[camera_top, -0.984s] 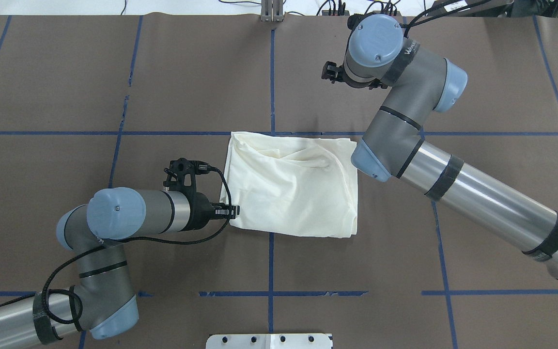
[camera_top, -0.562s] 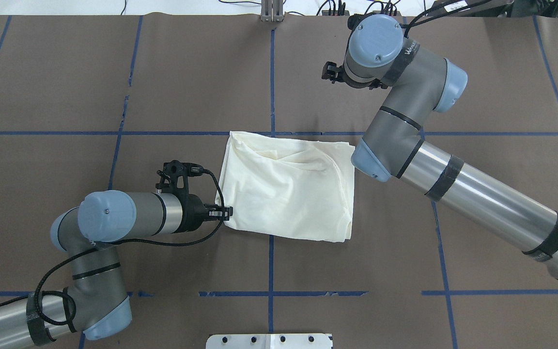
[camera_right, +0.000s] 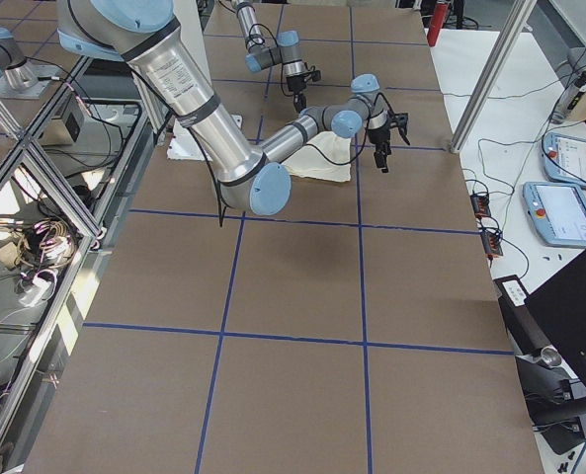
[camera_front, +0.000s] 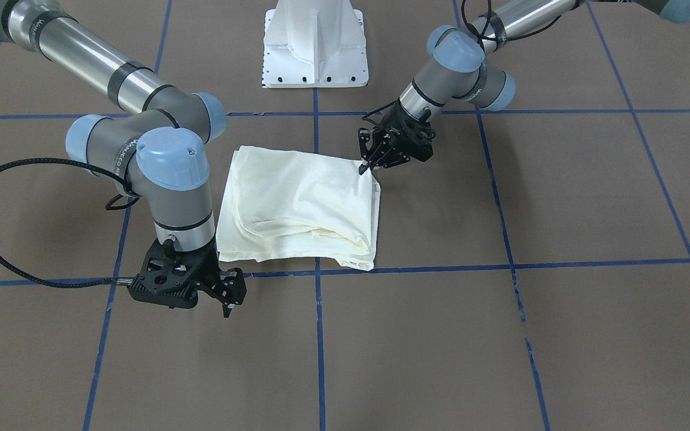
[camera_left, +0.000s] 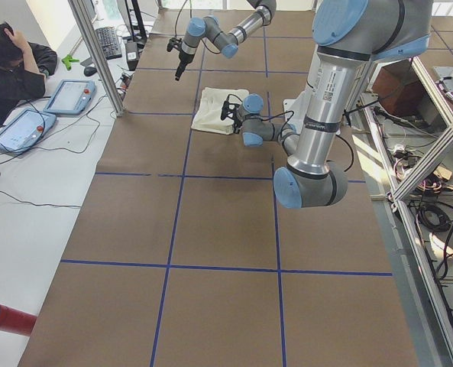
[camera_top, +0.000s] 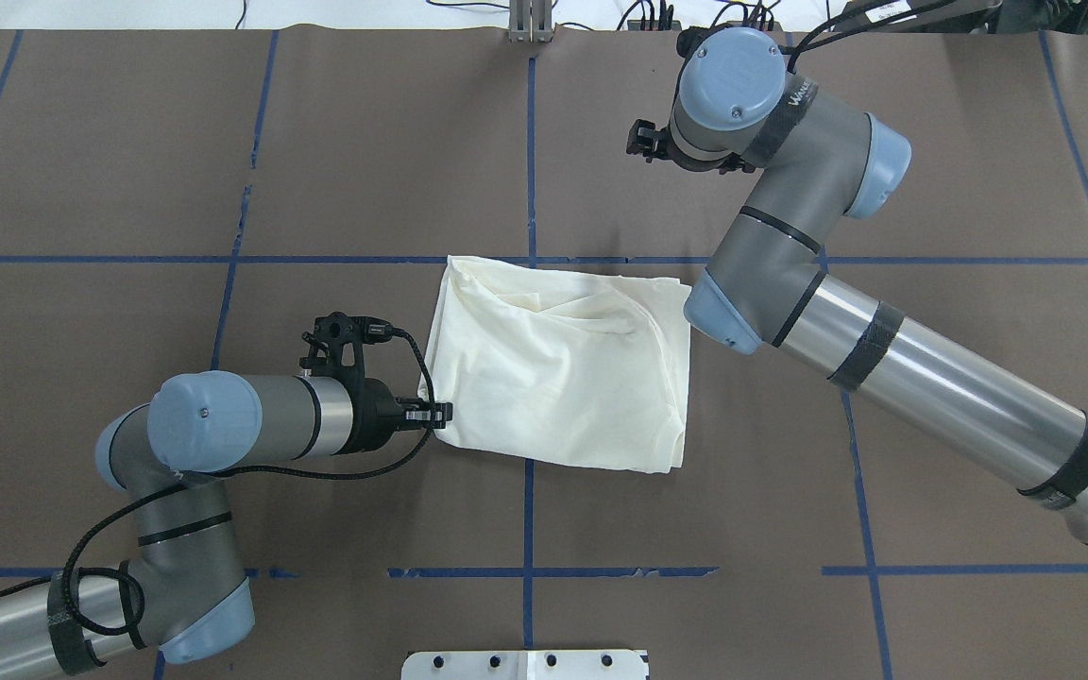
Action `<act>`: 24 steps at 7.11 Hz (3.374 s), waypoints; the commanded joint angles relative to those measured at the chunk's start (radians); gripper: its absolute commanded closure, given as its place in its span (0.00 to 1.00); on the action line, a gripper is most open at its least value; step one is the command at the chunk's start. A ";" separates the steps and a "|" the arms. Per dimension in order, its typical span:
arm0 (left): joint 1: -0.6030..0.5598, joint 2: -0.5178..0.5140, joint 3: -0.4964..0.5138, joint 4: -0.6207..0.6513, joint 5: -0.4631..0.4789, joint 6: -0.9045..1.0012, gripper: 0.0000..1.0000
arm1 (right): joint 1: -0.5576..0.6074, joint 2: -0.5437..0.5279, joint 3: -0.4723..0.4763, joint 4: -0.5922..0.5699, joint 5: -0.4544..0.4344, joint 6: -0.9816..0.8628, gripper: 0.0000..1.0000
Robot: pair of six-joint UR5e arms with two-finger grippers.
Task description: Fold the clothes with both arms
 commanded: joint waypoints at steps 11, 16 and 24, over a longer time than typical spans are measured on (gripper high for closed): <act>0.009 0.118 -0.202 0.020 -0.053 -0.103 0.01 | 0.002 -0.001 0.012 0.000 0.001 0.002 0.00; 0.023 -0.011 -0.037 0.029 -0.041 -0.172 0.01 | 0.002 -0.004 0.011 0.000 0.001 0.002 0.00; 0.023 0.005 -0.021 0.025 -0.033 -0.165 0.01 | 0.002 -0.006 0.011 0.000 0.007 -0.001 0.00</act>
